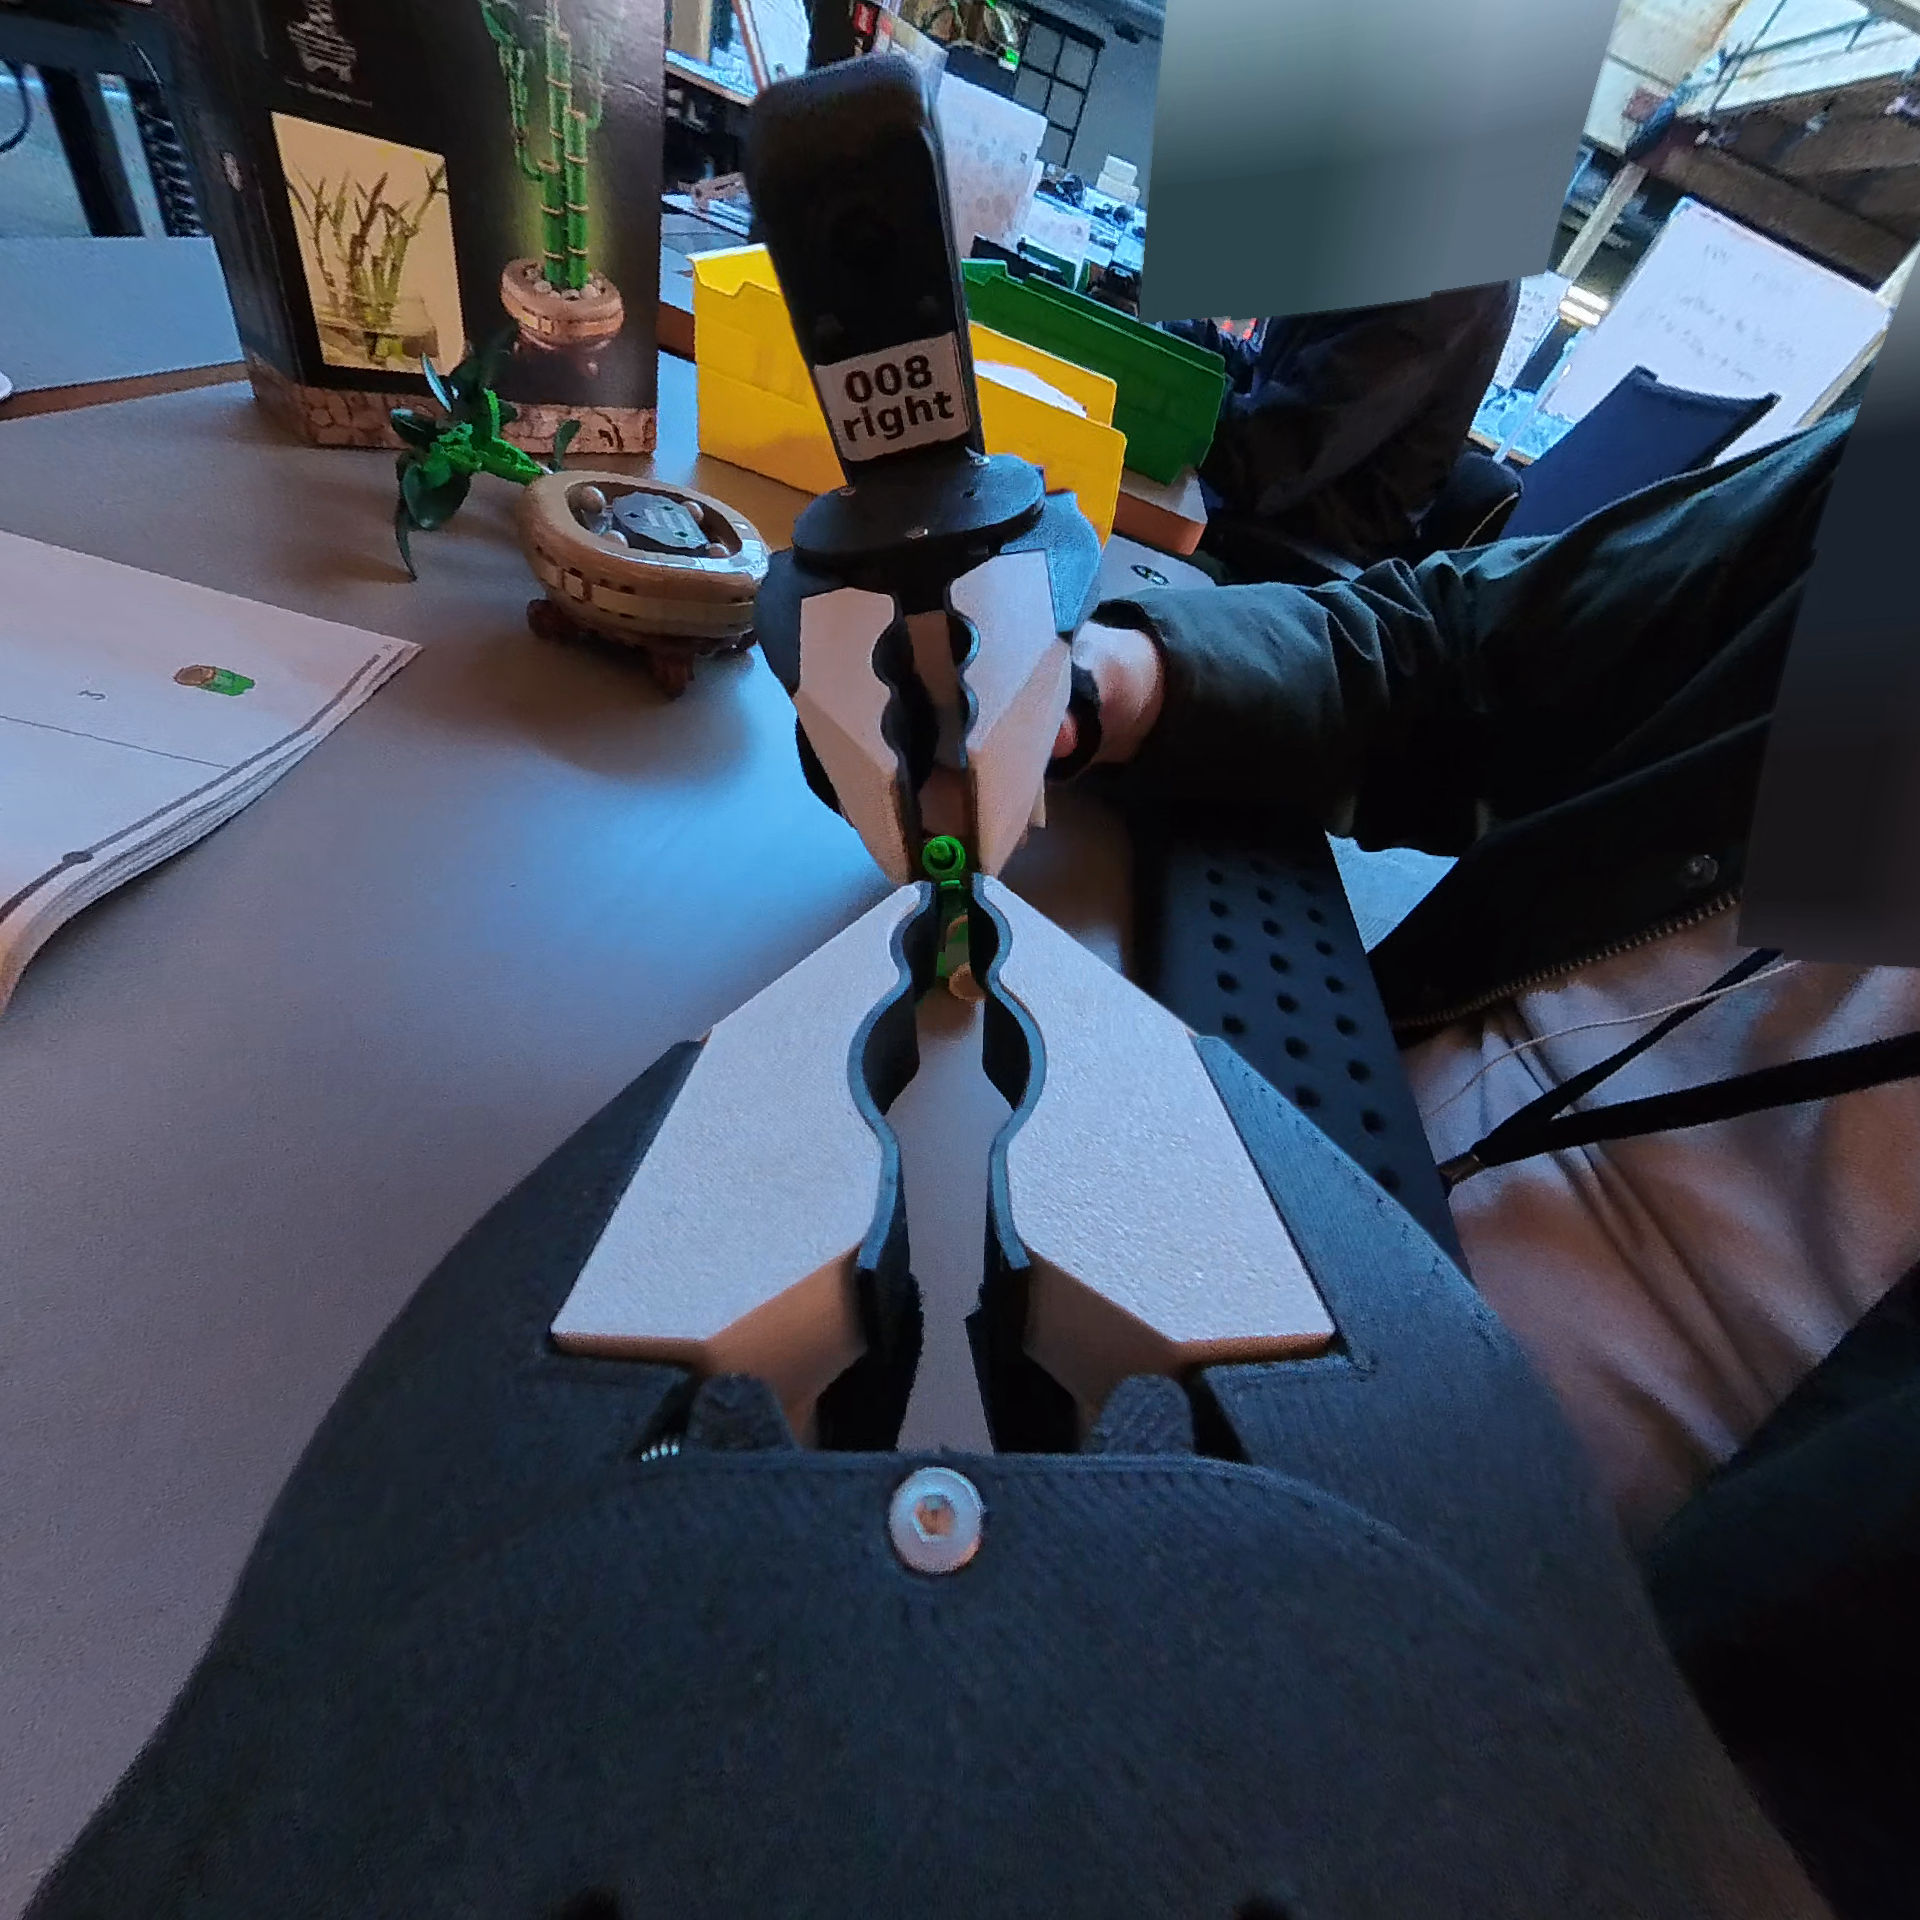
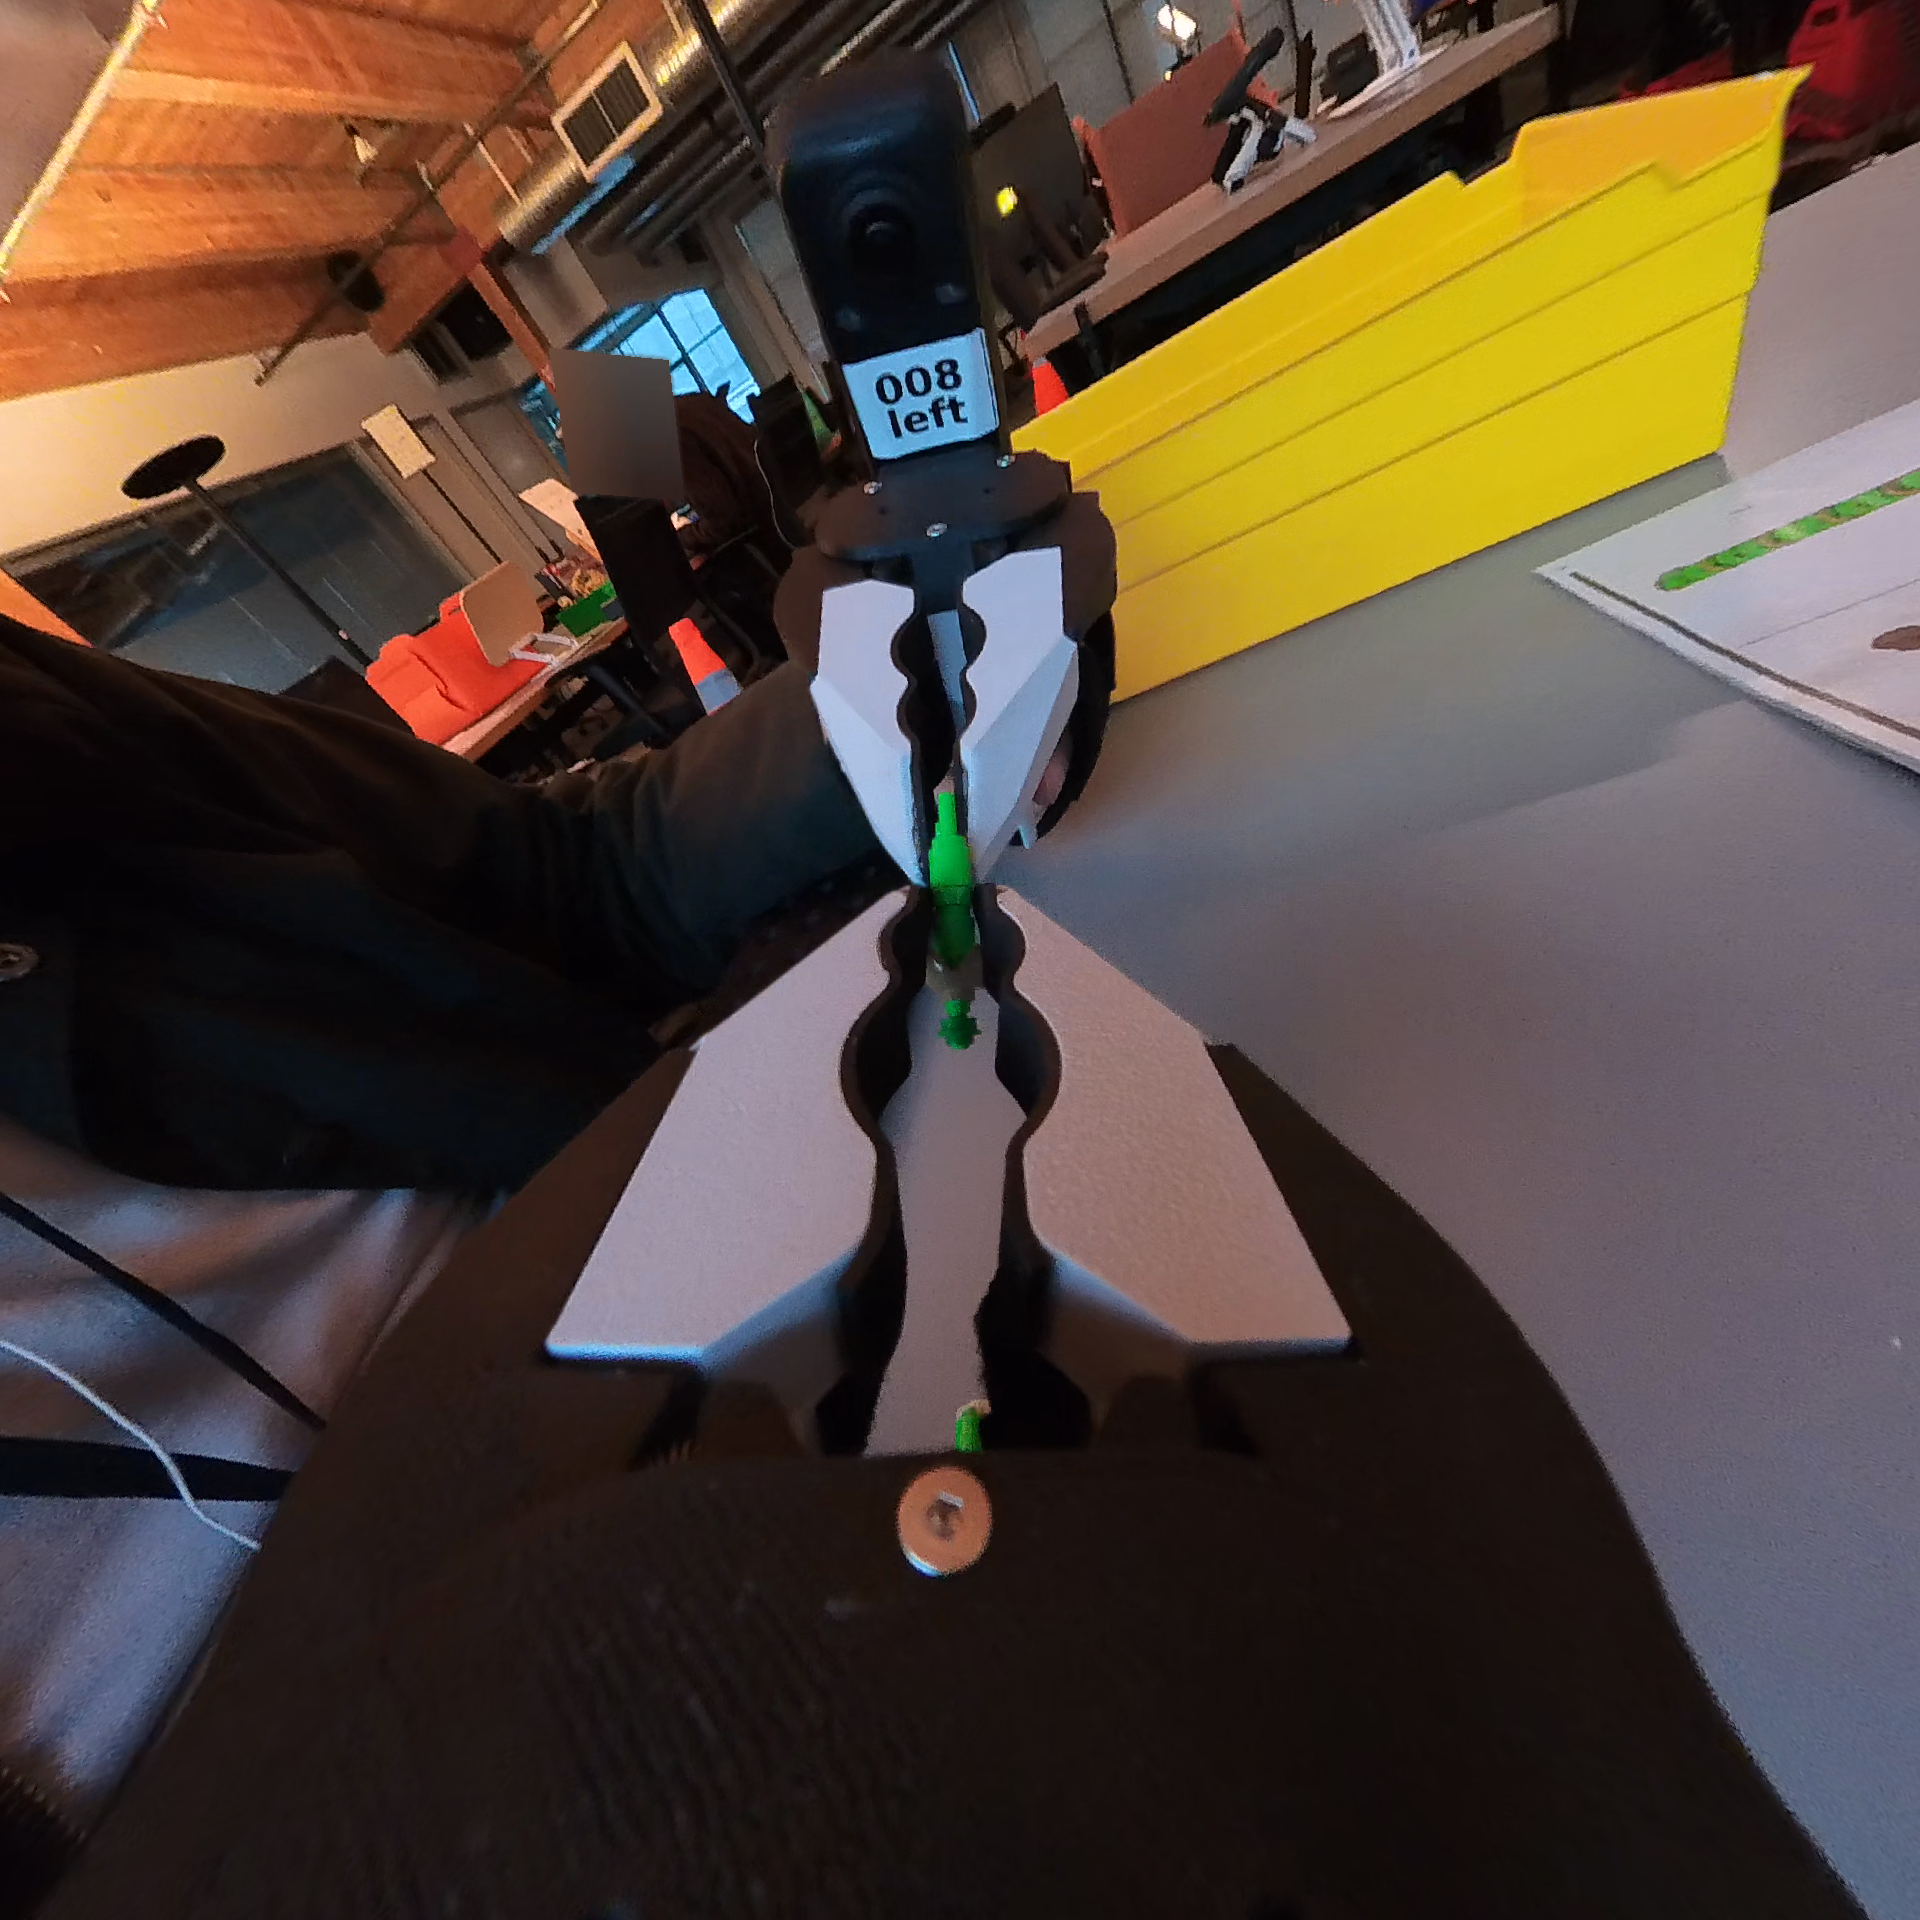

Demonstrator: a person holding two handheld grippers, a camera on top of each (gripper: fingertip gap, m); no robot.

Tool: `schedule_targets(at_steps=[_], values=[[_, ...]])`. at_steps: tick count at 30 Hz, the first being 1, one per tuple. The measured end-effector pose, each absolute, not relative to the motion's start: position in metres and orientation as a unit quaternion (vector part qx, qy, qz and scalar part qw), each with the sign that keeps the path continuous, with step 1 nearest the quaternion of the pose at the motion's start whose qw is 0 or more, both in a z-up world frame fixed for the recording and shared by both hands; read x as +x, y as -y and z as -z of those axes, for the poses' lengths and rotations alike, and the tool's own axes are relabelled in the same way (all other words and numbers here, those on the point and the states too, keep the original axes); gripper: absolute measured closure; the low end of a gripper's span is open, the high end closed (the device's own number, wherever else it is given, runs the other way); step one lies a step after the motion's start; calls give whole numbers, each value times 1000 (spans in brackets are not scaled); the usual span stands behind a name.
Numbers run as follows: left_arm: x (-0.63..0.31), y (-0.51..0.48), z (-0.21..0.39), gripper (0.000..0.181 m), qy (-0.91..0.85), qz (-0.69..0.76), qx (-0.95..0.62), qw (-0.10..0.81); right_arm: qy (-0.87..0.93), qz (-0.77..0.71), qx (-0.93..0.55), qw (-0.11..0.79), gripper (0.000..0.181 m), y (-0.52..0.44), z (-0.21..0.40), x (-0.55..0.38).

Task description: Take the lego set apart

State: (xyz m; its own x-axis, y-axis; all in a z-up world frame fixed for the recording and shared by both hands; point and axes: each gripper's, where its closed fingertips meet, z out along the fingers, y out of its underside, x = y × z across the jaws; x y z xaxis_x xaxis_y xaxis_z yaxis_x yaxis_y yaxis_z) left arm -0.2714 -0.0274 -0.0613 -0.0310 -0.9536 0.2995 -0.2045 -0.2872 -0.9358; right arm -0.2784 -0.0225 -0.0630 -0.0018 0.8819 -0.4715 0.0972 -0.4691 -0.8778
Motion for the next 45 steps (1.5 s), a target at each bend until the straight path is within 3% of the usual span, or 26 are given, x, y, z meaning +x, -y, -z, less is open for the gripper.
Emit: schedule_targets(at_steps=[7, 11, 22, 35, 45], values=[[-271, 29, 62, 178, -501, 507, -590, 379, 449, -518, -623, 376, 175, 25, 65, -278], [-271, 29, 63, 163, -517, 478, -583, 406, 517, -398, -609, 451, 175, 21, 68, -275], [-271, 38, 79, 179, -630, 298, -512, 503, 643, -169, -551, 505, 175, 27, 91, -276], [-268, 38, 88, 170, -644, 270, -509, 504, 650, -168, -554, 492, 175, 29, 98, -277], [-265, 39, 94, 175, -648, 268, -515, 493, 652, -172, -554, 488, 175, 32, 99, -279]])
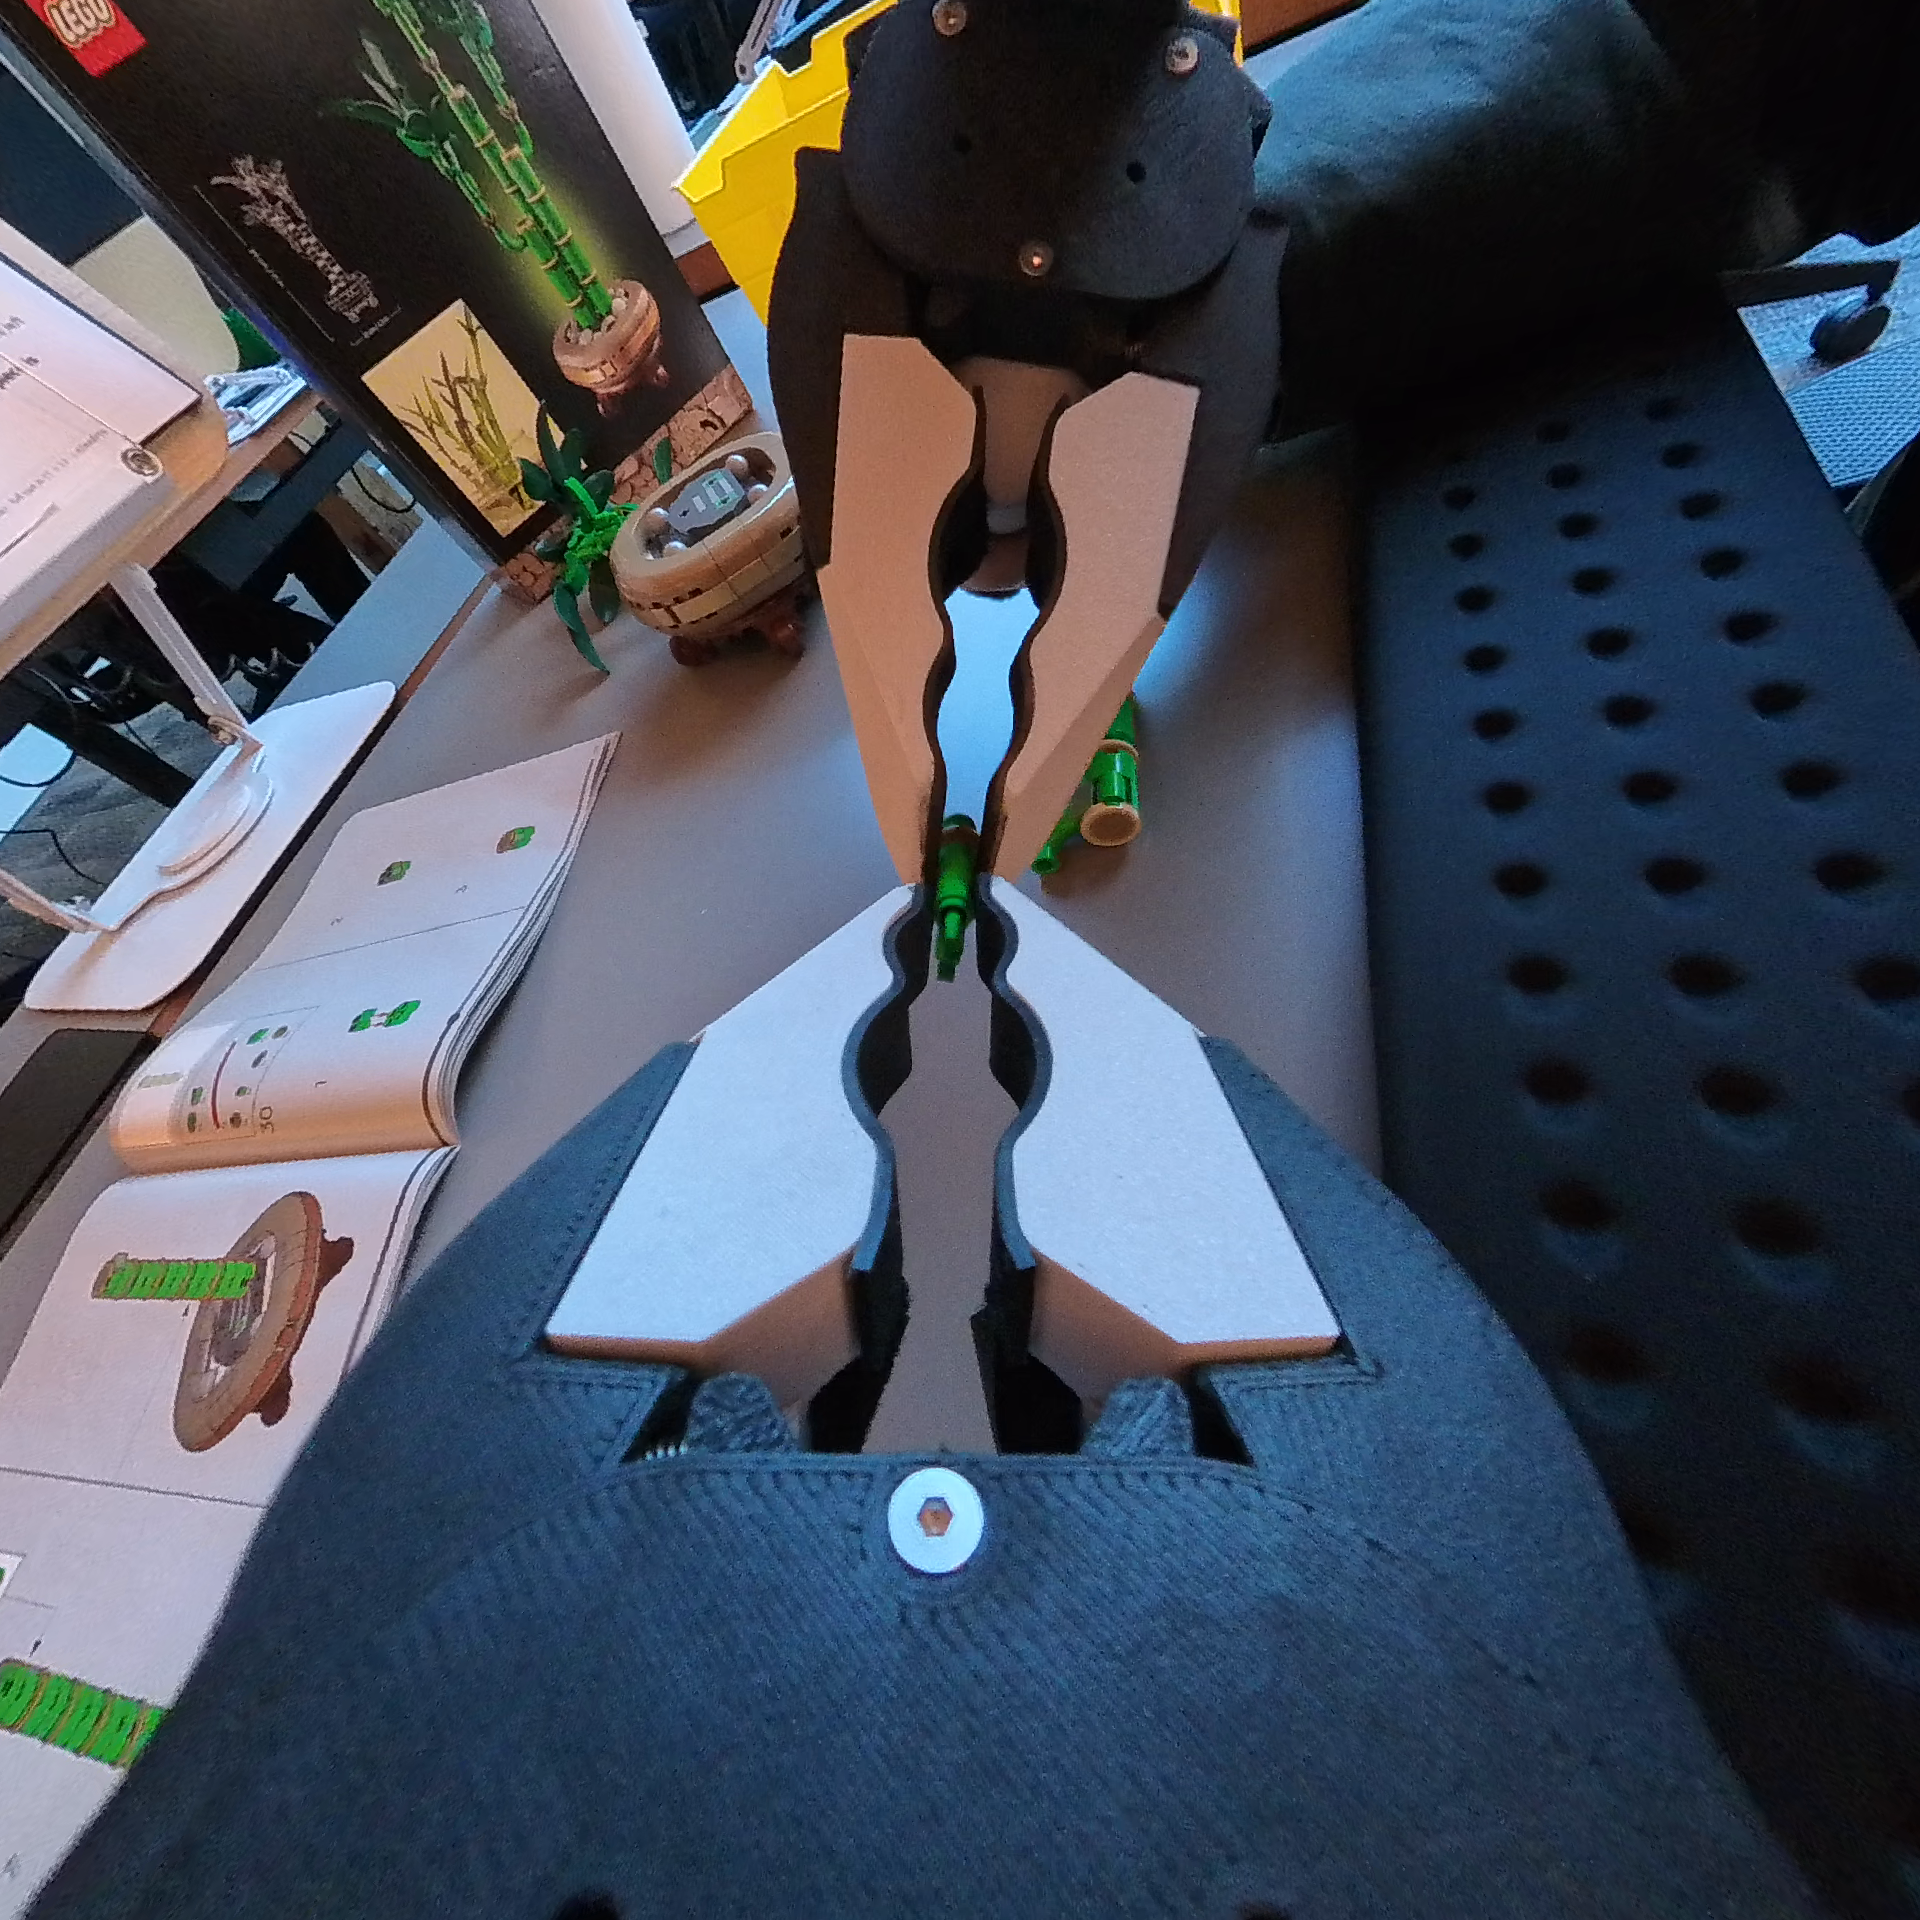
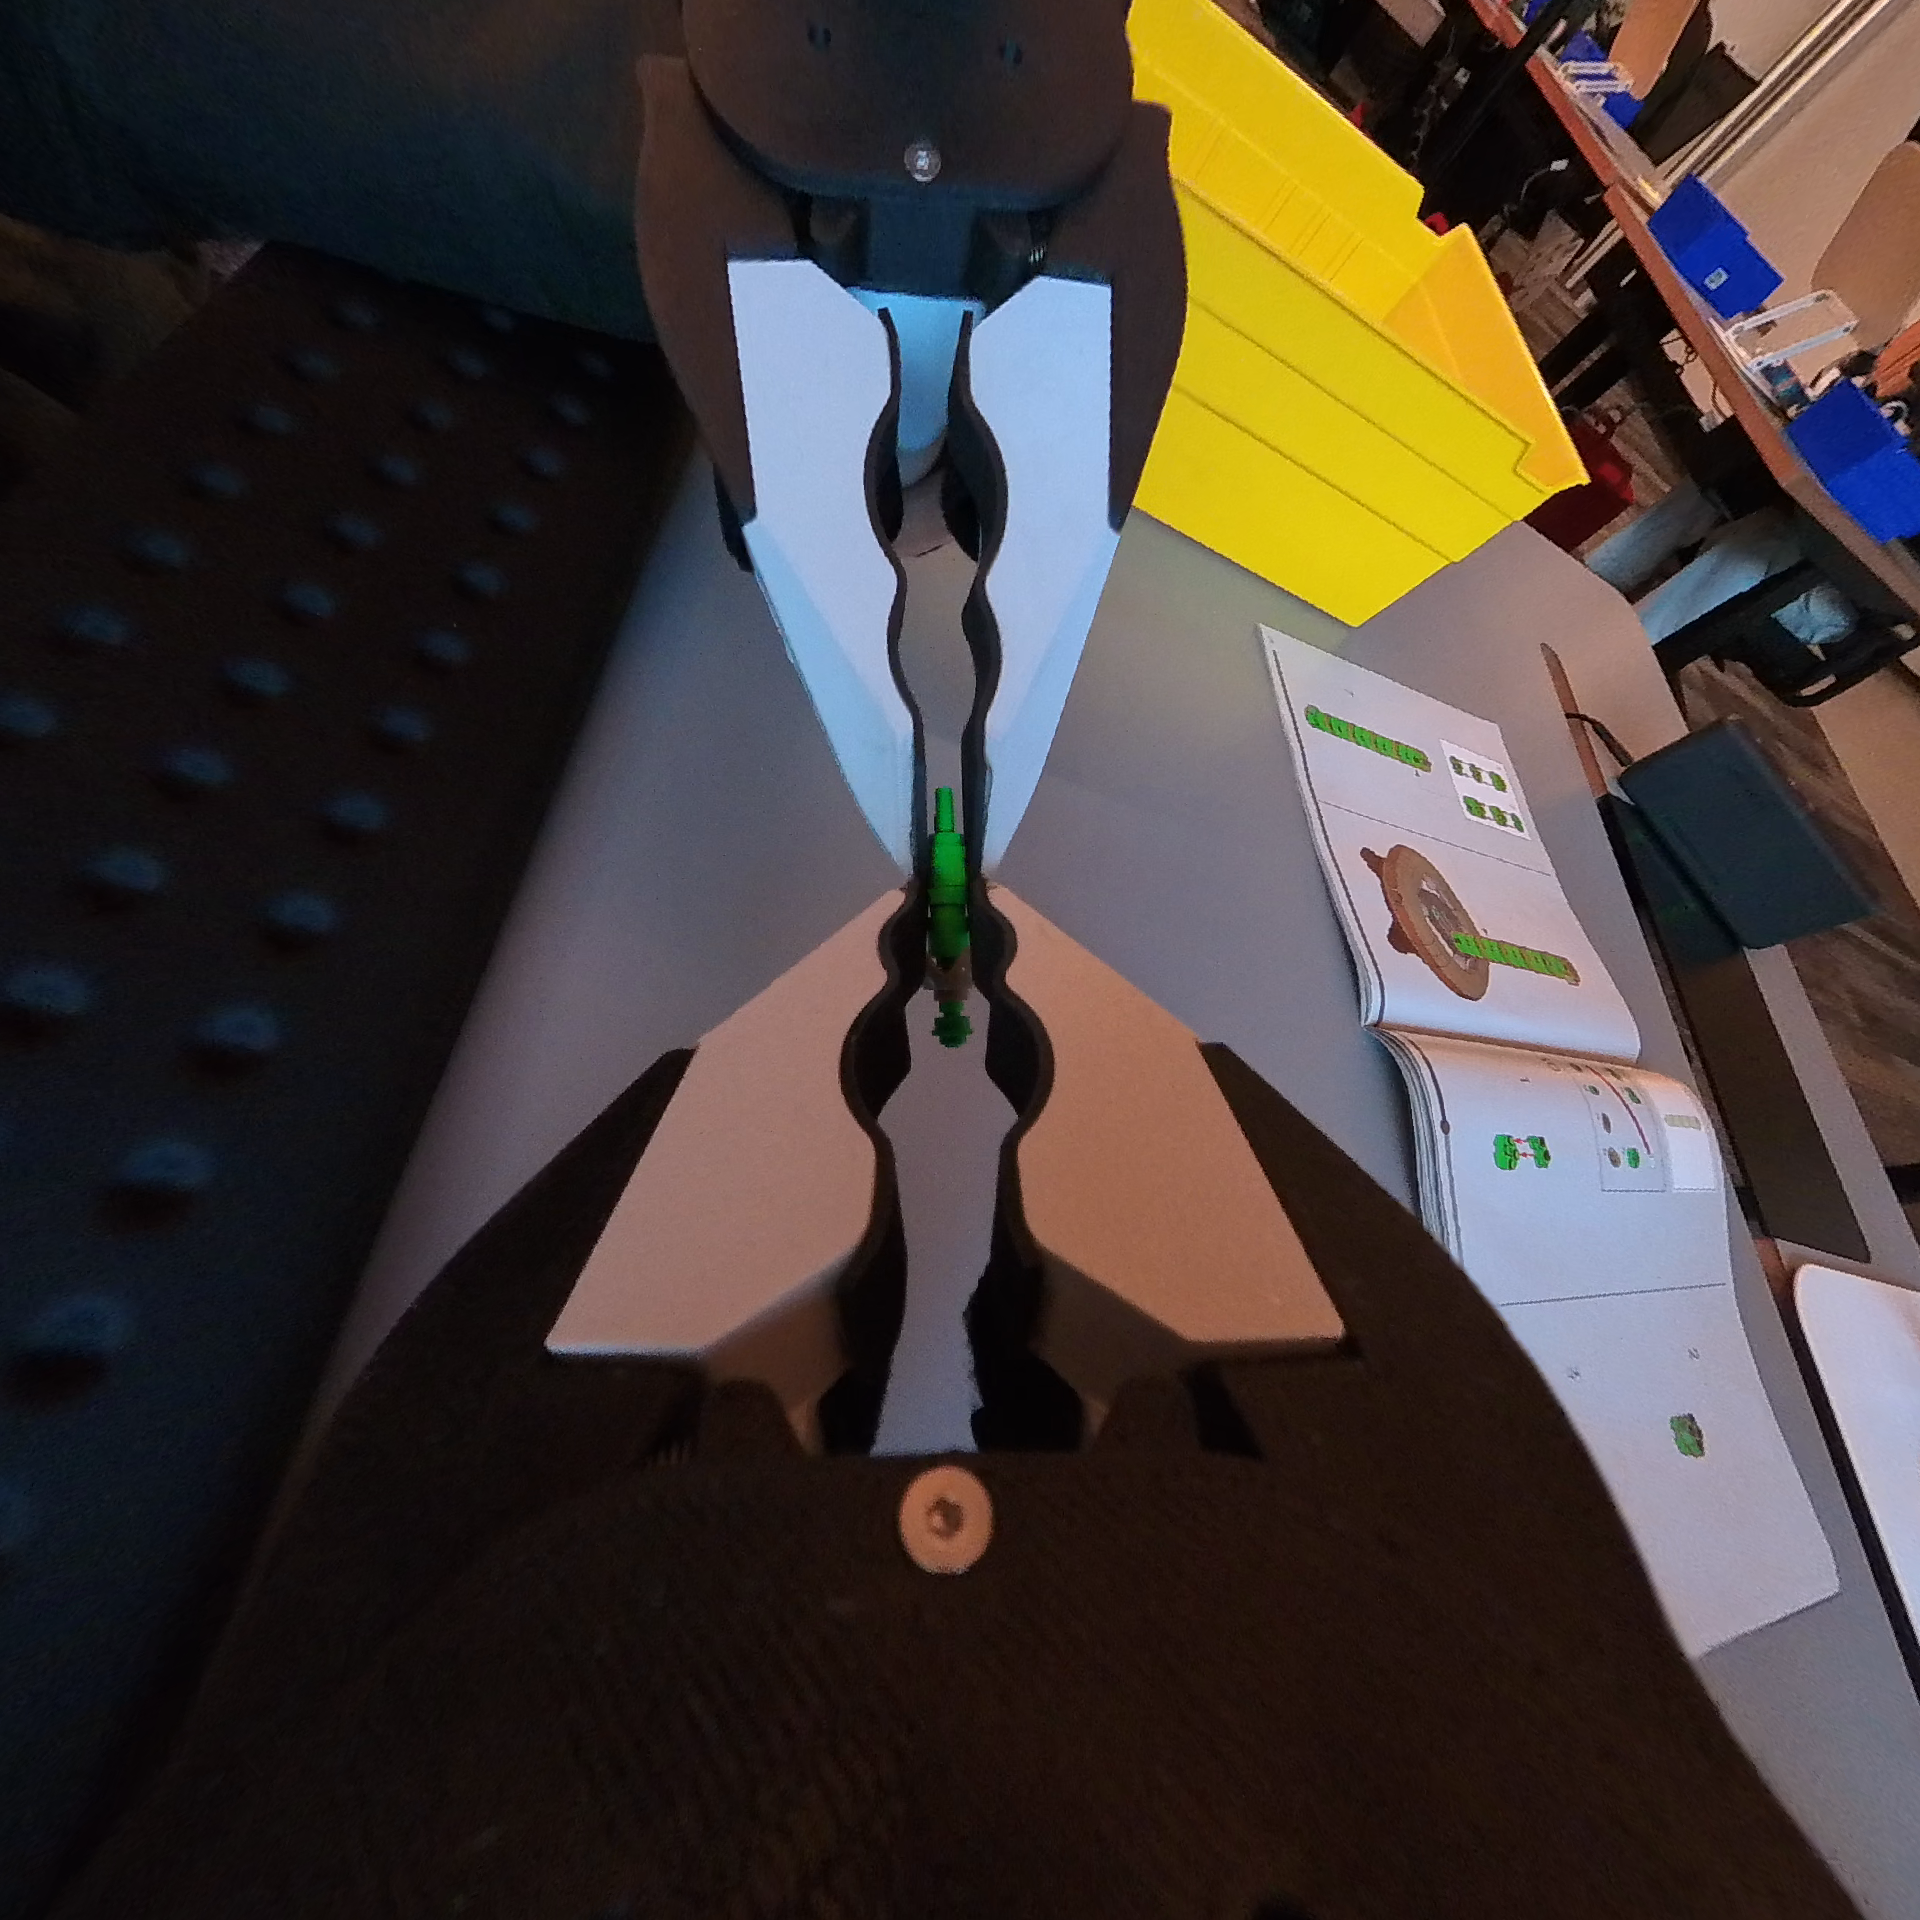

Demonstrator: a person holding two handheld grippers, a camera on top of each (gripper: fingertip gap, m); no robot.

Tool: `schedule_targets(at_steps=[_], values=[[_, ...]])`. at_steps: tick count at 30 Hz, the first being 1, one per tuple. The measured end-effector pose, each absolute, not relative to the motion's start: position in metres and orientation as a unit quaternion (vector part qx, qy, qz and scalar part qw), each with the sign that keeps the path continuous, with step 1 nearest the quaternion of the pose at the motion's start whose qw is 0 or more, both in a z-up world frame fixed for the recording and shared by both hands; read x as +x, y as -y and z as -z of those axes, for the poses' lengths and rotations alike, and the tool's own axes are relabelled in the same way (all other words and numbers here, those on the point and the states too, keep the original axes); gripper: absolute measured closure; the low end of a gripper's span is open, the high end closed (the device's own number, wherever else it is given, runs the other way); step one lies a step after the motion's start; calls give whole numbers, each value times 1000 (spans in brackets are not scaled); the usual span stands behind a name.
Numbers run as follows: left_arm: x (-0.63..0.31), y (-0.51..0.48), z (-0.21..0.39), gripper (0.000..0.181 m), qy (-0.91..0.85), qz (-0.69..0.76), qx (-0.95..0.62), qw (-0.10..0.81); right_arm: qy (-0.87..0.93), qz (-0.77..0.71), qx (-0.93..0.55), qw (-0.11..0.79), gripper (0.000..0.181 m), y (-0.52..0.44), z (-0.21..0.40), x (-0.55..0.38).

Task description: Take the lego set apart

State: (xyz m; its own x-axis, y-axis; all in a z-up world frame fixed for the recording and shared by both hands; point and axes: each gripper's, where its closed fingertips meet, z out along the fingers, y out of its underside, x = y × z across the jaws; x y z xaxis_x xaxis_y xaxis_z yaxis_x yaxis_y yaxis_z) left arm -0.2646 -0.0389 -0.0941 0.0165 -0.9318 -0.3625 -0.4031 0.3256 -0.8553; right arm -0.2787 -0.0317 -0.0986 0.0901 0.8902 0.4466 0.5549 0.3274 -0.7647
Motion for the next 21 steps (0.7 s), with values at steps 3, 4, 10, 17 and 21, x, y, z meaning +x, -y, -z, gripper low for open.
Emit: schedule_targets(at_steps=[3, 4, 10, 17, 21], values=[[-264, 38, 96, 175, -647, 266, -520, 489, 654, -166, -556, 485, 175, 31, 101, -278], [-264, 38, 97, 175, -647, 269, -524, 485, 654, -168, -556, 484, 175, 31, 101, -278], [-265, 40, 106, 176, -650, 293, -551, 434, 657, -189, -561, 466, 175, 34, 111, -277], [-266, 45, 131, 175, -668, 299, -565, 382, 662, -205, -588, 417, 174, 40, 138, -276], [-267, 46, 131, 175, -663, 310, -567, 378, 658, -214, -591, 413, 174, 41, 139, -276]])
